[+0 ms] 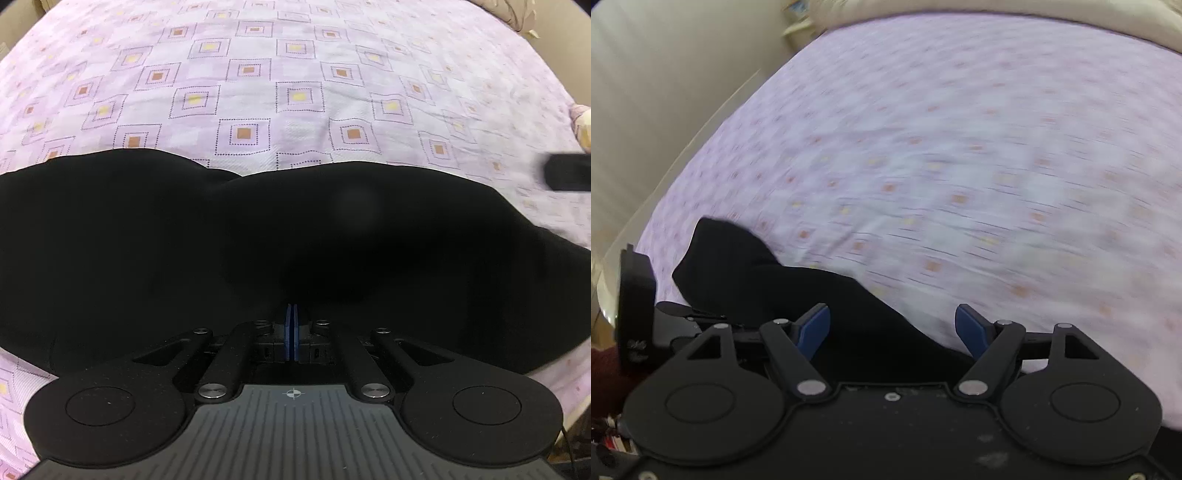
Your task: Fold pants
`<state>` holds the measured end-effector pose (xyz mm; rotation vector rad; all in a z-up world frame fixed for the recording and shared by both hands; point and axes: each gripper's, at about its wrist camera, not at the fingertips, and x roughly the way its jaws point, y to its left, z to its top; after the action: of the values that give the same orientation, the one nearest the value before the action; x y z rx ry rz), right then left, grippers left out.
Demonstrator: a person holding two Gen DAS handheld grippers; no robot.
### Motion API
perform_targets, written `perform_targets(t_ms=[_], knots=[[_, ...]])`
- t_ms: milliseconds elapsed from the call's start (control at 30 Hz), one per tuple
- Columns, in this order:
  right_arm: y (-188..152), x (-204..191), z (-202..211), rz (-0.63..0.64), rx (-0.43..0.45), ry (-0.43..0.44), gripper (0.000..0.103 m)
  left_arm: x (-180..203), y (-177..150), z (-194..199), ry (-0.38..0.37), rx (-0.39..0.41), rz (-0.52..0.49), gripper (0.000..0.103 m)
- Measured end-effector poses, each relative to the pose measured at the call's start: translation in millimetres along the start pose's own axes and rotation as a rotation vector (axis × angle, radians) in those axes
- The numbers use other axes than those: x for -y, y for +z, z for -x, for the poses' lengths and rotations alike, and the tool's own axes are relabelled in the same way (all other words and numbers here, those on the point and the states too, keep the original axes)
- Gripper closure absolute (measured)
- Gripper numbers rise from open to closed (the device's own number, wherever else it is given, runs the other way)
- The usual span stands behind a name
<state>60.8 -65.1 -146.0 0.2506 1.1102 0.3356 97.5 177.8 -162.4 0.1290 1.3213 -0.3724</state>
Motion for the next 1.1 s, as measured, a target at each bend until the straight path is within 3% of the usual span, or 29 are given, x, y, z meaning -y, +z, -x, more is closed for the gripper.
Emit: perform_targets(t_ms=[67, 167, 333, 367, 400, 467, 733, 833, 933, 1033, 1100], knots=[[13, -7, -24, 0.015, -0.038, 0.015, 0.024, -5, 2, 8, -0.019, -0.001, -0.004, 0.101], [28, -11, -52, 0.007, -0.099, 0.036, 0.024, -16, 6, 30, -0.021, 0.068, 0.007, 0.101], [40, -13, -92, -0.089, -0.244, 0.108, 0.024, -35, 22, 56, -0.015, 0.130, 0.034, 0.101], [38, -13, -94, -0.102, -0.255, 0.126, 0.029, -39, 27, 59, -0.015, 0.137, 0.040, 0.101], [36, -14, -93, -0.099, -0.245, 0.138, 0.057, -42, 33, 59, -0.015, 0.140, 0.045, 0.101], [32, -22, -82, -0.042, -0.190, 0.146, 0.096, -45, 47, 60, -0.016, 0.150, 0.049, 0.101], [-23, -84, -29, 0.353, -0.047, 0.062, 0.096, -32, 90, 48, -0.035, 0.157, 0.004, 0.096], [-40, -96, -27, 0.412, -0.045, 0.044, 0.096, -19, 97, 35, -0.030, 0.127, -0.048, 0.096], [-50, -105, -27, 0.439, -0.051, 0.029, 0.096, -5, 97, 13, -0.032, 0.042, -0.108, 0.096], [-56, -109, -22, 0.470, -0.051, 0.017, 0.096, 4, 85, 0, -0.063, -0.060, -0.150, 0.096], [-58, -110, -21, 0.476, -0.049, 0.014, 0.096, 6, 71, 1, -0.085, -0.071, -0.166, 0.096]])
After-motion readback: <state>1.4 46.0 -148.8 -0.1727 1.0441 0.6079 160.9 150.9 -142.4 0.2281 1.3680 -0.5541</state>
